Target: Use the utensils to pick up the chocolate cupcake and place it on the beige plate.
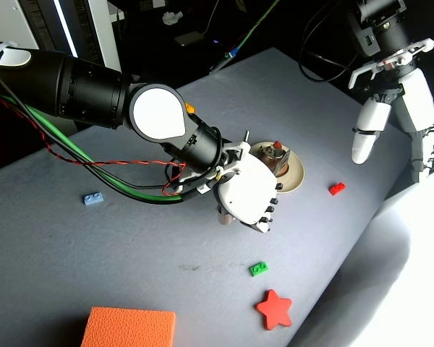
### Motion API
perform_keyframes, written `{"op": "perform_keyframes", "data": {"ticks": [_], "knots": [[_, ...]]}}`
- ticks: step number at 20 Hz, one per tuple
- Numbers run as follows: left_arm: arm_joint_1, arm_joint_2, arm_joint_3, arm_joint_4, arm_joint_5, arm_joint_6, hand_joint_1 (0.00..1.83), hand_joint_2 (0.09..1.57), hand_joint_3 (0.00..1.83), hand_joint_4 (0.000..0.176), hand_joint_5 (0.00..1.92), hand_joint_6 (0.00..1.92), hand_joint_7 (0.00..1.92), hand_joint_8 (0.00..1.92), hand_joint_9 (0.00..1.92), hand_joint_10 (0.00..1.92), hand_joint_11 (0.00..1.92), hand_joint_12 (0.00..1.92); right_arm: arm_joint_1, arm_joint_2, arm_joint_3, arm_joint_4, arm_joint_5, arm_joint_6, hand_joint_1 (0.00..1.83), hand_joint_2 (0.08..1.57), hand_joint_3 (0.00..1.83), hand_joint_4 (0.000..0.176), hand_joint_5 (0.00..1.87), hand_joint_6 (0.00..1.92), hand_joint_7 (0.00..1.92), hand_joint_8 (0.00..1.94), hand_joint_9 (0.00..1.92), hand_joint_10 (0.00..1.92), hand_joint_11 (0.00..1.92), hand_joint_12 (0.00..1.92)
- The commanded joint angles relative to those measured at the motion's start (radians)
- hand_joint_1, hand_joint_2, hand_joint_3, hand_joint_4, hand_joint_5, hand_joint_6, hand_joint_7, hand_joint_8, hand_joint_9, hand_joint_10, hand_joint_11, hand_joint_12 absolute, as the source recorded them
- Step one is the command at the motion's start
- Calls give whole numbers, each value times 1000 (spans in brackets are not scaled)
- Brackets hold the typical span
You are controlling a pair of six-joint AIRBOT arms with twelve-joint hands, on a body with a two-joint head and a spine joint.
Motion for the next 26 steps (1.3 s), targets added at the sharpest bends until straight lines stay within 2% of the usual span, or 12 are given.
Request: {"op": "perform_keyframes", "data": {"ticks": [1, 6, 11, 15, 17, 22, 26], "knots": [[-10, 4, 8, 38, -46, -2, 480, 987, 2, 0, 229, 1, 211, 5, 162, 3, 0, 413, 15, 5, 0, -16, 72, 6, 1162, 1242, 1, 0, 697, 1284, 791, 1429, 494, 1306, 363, 1759], [-10, 4, 8, 38, -48, -2, 486, 982, 0, 0, 236, 2, 212, 1, 168, 4, 0, 418, 19, 6, 0, -16, 72, 5, 1163, 1247, 0, 0, 652, 1354, 818, 1379, 498, 1279, 362, 1752], [-10, 4, 9, 38, -50, 0, 472, 988, 0, 0, 222, 2, 182, 0, 160, 3, 0, 401, 20, 9, 0, 12, 71, 2, 1143, 1269, 2, 0, 615, 1422, 777, 1426, 458, 1263, 311, 1735], [-10, 4, 9, 38, -50, 0, 468, 988, 1, 0, 224, 1, 193, 1, 167, 1, 0, 416, 25, 10, 0, 38, 71, -10, 1158, 1253, 0, 0, 627, 1405, 819, 1359, 486, 1258, 345, 1728], [-10, 4, 8, 38, -50, 0, 464, 988, 1, 0, 221, 0, 190, 0, 167, 1, 0, 416, 29, 12, 0, 39, 70, -15, 1156, 1259, 1, 0, 621, 1396, 803, 1404, 463, 1273, 296, 1748], [-10, 5, 7, 38, -50, 1, 465, 989, 0, 0, 223, 2, 200, 4, 171, 3, 0, 413, 41, 26, -6, 43, 67, -34, 1154, 1262, 0, 0, 628, 1380, 791, 1430, 455, 1294, 312, 1737], [-10, 6, 7, 38, -50, 1, 460, 987, 0, 0, 224, 2, 205, 4, 169, 2, 0, 418, 57, 66, -54, 43, 71, -58, 1156, 1267, 1, 0, 614, 1381, 787, 1453, 448, 1304, 302, 1761]]}}
